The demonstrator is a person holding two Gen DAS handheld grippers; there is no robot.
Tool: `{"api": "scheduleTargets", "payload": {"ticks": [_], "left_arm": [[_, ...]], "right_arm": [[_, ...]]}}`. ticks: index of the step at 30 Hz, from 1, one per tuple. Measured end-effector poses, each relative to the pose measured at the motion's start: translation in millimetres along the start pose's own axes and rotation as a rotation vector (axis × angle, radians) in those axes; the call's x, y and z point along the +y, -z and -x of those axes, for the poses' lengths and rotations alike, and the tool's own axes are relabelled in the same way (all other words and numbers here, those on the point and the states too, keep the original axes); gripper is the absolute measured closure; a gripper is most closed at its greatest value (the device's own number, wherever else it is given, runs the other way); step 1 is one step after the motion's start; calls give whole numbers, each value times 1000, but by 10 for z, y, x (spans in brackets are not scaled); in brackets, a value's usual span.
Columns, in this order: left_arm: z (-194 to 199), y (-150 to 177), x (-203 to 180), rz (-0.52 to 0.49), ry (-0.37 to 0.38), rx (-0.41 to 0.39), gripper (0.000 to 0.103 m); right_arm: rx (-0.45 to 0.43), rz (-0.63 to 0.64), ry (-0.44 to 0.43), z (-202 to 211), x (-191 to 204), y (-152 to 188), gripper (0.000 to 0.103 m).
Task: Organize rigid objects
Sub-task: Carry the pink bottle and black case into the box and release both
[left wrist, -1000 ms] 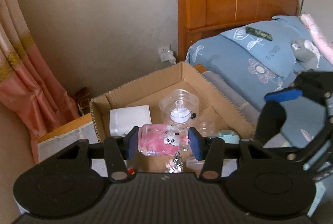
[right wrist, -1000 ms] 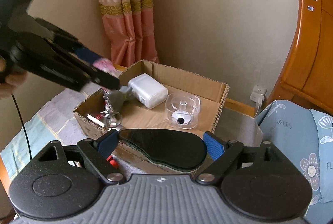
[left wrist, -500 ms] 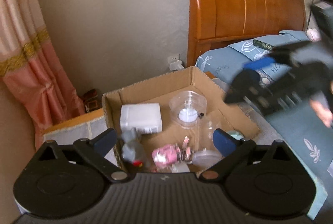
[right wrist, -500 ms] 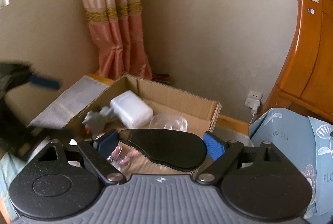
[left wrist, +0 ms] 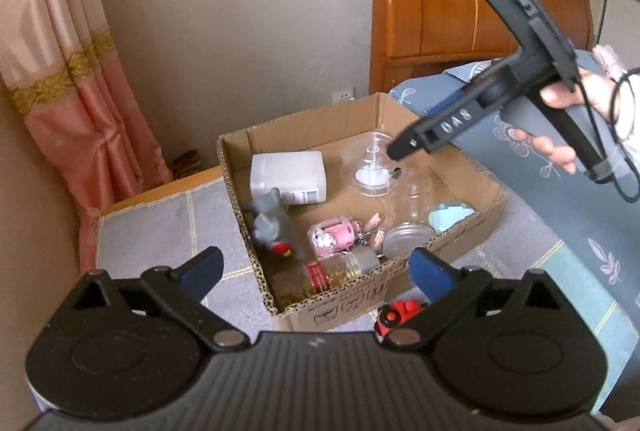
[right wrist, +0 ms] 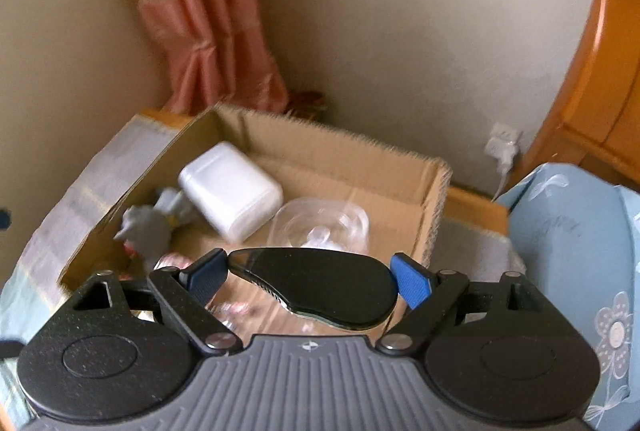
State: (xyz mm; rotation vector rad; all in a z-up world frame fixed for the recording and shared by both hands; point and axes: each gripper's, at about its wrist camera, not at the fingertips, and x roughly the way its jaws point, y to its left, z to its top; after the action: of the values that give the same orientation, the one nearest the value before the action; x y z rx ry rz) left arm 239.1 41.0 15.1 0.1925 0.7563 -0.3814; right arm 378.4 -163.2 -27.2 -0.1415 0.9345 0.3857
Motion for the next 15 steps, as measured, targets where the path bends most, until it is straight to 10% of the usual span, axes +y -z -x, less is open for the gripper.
{"api": "scheduleTargets", "payload": {"ticks": [15], "left_arm": [[227,84,-94,38,-66,0,4]], "right_arm": [[-104,28,83,632,285,466,0]]}}
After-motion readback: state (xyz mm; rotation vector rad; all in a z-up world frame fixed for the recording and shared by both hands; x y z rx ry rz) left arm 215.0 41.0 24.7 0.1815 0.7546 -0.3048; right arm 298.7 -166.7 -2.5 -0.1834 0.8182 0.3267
